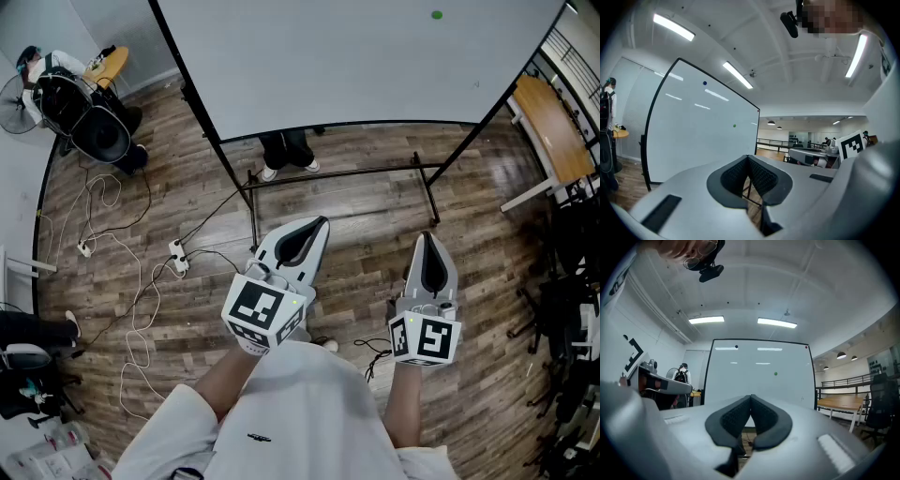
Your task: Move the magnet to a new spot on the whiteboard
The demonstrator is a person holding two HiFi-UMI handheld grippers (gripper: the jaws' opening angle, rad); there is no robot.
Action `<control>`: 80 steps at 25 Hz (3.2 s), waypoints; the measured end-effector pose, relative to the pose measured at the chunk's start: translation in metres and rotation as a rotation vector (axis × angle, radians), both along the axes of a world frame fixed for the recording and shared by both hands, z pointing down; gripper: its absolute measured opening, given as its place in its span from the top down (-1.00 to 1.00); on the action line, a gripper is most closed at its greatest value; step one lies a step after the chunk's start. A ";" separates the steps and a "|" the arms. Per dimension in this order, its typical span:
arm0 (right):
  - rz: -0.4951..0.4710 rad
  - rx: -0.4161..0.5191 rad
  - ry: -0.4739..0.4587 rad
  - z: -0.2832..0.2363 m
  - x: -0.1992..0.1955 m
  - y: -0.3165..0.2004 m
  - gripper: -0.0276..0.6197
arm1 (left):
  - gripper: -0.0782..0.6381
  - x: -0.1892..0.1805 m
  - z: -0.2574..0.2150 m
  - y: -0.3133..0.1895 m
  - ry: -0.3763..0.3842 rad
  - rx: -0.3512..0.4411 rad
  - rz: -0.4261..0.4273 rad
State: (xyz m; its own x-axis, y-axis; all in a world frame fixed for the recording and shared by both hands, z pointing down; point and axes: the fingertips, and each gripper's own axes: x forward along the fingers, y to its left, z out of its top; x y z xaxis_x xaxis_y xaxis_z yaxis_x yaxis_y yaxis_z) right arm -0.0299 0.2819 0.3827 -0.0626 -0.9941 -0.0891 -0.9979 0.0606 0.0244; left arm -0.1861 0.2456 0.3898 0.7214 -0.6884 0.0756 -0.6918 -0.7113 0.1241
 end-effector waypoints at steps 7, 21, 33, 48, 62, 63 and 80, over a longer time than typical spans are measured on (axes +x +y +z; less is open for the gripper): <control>-0.009 0.038 0.002 -0.012 0.010 0.045 0.91 | 0.76 0.032 -0.008 0.047 -0.019 0.019 0.036; 0.064 0.041 -0.079 -0.002 0.021 0.058 0.91 | 0.76 0.030 -0.001 0.053 -0.008 0.010 0.068; 0.135 0.081 -0.110 -0.005 0.013 0.001 0.91 | 0.76 0.012 -0.008 -0.012 -0.003 0.050 0.122; 0.095 0.074 -0.073 -0.014 0.131 -0.159 0.91 | 0.76 0.124 -0.016 -0.168 -0.047 0.045 0.072; -0.025 0.064 -0.048 -0.044 0.260 -0.288 0.90 | 0.76 0.280 -0.040 -0.282 -0.068 0.049 0.043; -0.027 0.064 -0.051 -0.044 0.264 -0.293 0.90 | 0.76 0.286 -0.040 -0.287 -0.066 0.050 0.043; -0.018 0.076 -0.025 -0.057 0.236 -0.370 0.91 | 0.76 0.254 -0.054 -0.375 -0.019 0.067 0.043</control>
State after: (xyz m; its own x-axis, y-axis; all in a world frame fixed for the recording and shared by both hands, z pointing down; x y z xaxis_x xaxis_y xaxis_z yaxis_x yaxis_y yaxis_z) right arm 0.2059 -0.0885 0.3261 -0.0772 -0.9831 -0.1659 -0.9970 0.0776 0.0045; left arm 0.0675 -0.1292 0.3353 0.7492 -0.6608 0.0447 -0.6623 -0.7467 0.0626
